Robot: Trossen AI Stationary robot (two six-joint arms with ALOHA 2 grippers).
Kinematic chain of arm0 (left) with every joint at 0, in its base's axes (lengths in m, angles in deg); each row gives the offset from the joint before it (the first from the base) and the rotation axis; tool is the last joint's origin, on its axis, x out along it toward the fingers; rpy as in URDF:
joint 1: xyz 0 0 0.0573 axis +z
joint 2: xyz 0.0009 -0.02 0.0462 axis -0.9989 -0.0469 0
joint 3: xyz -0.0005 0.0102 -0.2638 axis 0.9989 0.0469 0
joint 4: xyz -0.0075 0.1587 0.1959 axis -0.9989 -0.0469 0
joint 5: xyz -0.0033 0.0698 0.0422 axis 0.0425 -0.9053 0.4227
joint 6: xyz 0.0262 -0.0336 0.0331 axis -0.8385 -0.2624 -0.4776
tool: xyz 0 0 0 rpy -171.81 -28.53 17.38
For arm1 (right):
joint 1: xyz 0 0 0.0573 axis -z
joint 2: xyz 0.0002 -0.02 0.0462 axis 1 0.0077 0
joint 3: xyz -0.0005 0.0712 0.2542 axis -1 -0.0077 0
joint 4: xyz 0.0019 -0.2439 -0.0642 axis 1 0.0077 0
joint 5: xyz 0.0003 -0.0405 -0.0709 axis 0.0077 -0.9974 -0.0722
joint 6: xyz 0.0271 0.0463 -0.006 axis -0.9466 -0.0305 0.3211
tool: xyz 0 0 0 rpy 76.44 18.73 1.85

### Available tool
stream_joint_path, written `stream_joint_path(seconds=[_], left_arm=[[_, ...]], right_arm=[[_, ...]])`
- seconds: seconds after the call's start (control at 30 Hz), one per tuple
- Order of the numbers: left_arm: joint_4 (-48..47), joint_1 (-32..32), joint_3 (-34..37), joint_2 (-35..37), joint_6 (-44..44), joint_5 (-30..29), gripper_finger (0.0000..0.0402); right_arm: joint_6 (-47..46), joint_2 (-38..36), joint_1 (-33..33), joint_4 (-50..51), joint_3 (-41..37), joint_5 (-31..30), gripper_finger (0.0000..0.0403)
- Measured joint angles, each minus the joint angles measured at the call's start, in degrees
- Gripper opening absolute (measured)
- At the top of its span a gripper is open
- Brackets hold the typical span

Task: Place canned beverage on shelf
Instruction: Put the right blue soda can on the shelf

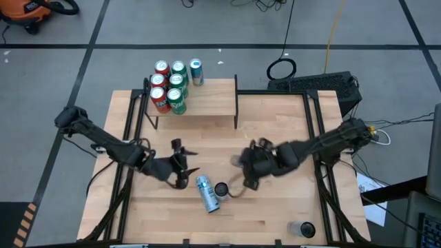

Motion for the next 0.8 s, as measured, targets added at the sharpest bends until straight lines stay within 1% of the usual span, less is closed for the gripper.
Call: stream_joint_path(seconds=[0.07,0.13,0.2,0.23,0.33,0.4,0.43,0.53,0.6,0.7,0.8], left_arm=[[3.4,2.7,0.0,-1.0,-3.8,2.2,0.0289],[6.2,5.4,0.0,-2.4,-7.0,7.6,0.0312],[8.1,7.9,0.0,-3.9,-9.3,12.9,0.0331],[9.1,8.9,0.0,-4.7,-10.1,14.2,0.0338],[11.1,11.7,0.0,-6.3,-11.1,14.4,0.0351],[13.1,13.3,0.0,-7.3,-11.4,14.5,0.0354],[13.9,14.1,0.0,-7.6,-11.4,15.5,0.0354],[17.1,16.3,0.0,-8.6,-11.9,21.2,0.0354],[17.6,17.7,0.0,-9.2,-11.9,24.8,0.0354],[17.3,19.1,0.0,-9.2,-11.8,27.2,0.0351],[17.3,20.3,0.0,-9.2,-11.7,30.0,0.0333]], right_arm=[[7.6,0.0,2.9,-6.1,0.0,2.1,0.0217],[12.6,0.0,5.6,-9.4,0.0,4.0,0.0217],[15.3,0.0,7.7,-10.6,0.1,4.8,0.0217],[16.4,0.0,8.7,-11.4,0.1,5.6,0.0217],[20.4,0.1,10.8,-13.3,0.0,7.7,0.0218],[24.2,0.1,11.7,-16.1,0.0,10.5,0.0219],[25.9,0.2,12.0,-17.8,0.0,11.6,0.0219],[31.0,0.7,12.4,-20.2,0.1,14.9,0.0219],[33.5,1.1,12.5,-20.4,0.1,16.0,0.022],[37.0,1.3,12.7,-20.5,0.1,16.0,0.022],[41.4,1.3,12.7,-21.4,0.0,16.0,0.022]])
